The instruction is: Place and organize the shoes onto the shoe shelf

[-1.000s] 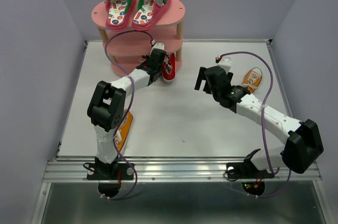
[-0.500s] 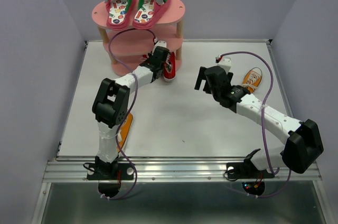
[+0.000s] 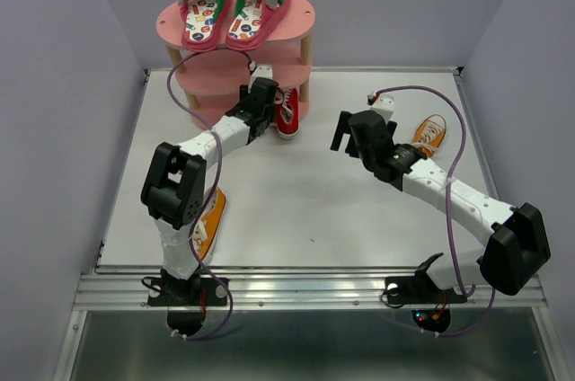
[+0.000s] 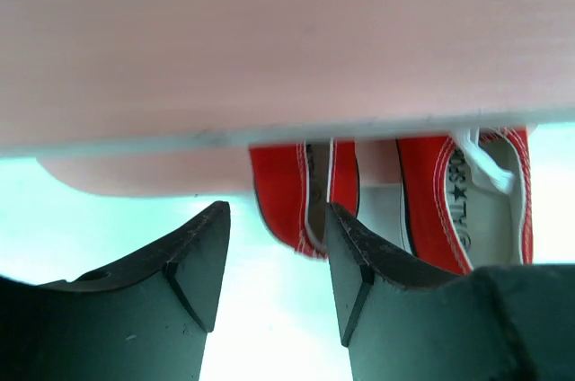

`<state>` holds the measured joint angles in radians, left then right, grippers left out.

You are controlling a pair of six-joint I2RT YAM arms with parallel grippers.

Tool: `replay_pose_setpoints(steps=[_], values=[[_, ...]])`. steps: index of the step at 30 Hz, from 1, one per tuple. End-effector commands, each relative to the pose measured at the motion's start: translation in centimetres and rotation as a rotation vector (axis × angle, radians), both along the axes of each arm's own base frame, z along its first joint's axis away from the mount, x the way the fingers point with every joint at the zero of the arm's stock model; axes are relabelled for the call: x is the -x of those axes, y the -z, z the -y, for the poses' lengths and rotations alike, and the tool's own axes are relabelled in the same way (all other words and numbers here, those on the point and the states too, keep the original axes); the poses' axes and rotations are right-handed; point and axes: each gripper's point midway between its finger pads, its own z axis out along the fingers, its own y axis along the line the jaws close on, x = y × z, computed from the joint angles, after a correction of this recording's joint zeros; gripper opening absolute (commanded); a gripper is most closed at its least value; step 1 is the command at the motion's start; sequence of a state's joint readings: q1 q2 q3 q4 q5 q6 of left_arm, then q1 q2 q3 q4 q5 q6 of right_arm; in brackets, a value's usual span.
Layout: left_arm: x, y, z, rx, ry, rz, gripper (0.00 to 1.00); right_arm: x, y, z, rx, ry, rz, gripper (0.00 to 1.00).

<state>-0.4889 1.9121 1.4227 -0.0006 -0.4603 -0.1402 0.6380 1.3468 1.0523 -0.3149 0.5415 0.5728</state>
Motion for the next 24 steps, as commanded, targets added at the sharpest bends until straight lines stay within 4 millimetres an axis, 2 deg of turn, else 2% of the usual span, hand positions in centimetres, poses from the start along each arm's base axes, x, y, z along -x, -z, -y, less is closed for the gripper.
replay_pose_setpoints(steps=[1,3,4,5,6,7,9,10,11,12,13,15,16,17,18,20,21,22,24], values=[[1.7,-5.9,-0.7,0.092,-0.028,0.113,0.58,-0.5,-1.8,-0.5,-0.040,0.003,0.037,1.00],[2.8,-5.7,-0.5,0.113,-0.020,0.098,0.58,-0.5,-1.9,-0.6,-0.043,0.003,0.037,1.00],[3.2,-6.8,-0.5,0.133,-0.013,0.116,0.58,-0.5,-1.9,-0.5,-0.042,0.004,0.038,1.00],[4.0,-6.6,-0.5,0.129,-0.005,0.100,0.58,-0.5,-1.8,-0.6,-0.041,0.003,0.035,1.00],[5.1,-5.6,-0.4,0.114,0.005,0.071,0.58,-0.5,-1.6,-0.6,-0.043,0.003,0.032,1.00],[5.8,-6.4,-0.5,0.120,0.009,0.083,0.58,-0.5,-1.7,-0.7,-0.043,0.001,0.033,1.00],[7.8,-5.1,-1.2,0.095,0.003,0.036,0.58,-0.5,-1.5,-0.7,-0.047,0.001,0.028,1.00],[8.8,-5.8,-1.2,0.110,0.003,0.045,0.58,-0.5,-1.4,-0.7,-0.045,0.001,0.025,1.00],[9.7,-5.6,-1.4,0.113,-0.001,0.035,0.58,-0.5,-1.3,-0.7,-0.046,0.001,0.024,1.00],[11.2,-3.9,-2.2,0.092,-0.009,-0.014,0.58,-0.5,-1.1,-0.8,-0.045,0.000,0.018,1.00],[12.3,-4.5,-2.5,0.111,-0.012,-0.009,0.58,-0.5,-1.1,-0.8,-0.045,0.000,0.019,1.00],[15.0,-2.1,-3.6,0.118,-0.041,-0.082,0.58,-0.5,-0.7,-1.0,-0.048,-0.005,0.014,1.00],[16.1,-2.6,-3.9,0.149,-0.045,-0.079,0.58,-0.5,-0.6,-1.1,-0.051,-0.008,0.014,1.00],[17.0,-2.0,-4.3,0.160,-0.057,-0.097,0.58,-0.5,-0.4,-1.1,-0.053,-0.011,0.013,1.00],[18.7,-0.5,-5.0,0.175,-0.093,-0.148,0.58,-0.6,-0.2,-1.3,-0.054,-0.018,0.008,1.00],[20.4,-0.6,-5.6,0.219,-0.117,-0.156,0.58,-0.7,0.1,-1.6,-0.058,-0.025,0.004,1.00],[21.6,0.3,-6.6,0.203,-0.150,-0.193,0.58,-0.7,0.1,-1.8,-0.059,-0.033,0.002,1.00],[22.1,-0.1,-7.3,0.227,-0.205,-0.178,0.58,-0.9,0.3,-1.9,-0.061,-0.036,0.001,1.00],[23.4,0.5,-8.8,0.195,-0.268,-0.207,0.59,-0.9,0.4,-2.2,-0.062,-0.045,-0.002,1.00]])
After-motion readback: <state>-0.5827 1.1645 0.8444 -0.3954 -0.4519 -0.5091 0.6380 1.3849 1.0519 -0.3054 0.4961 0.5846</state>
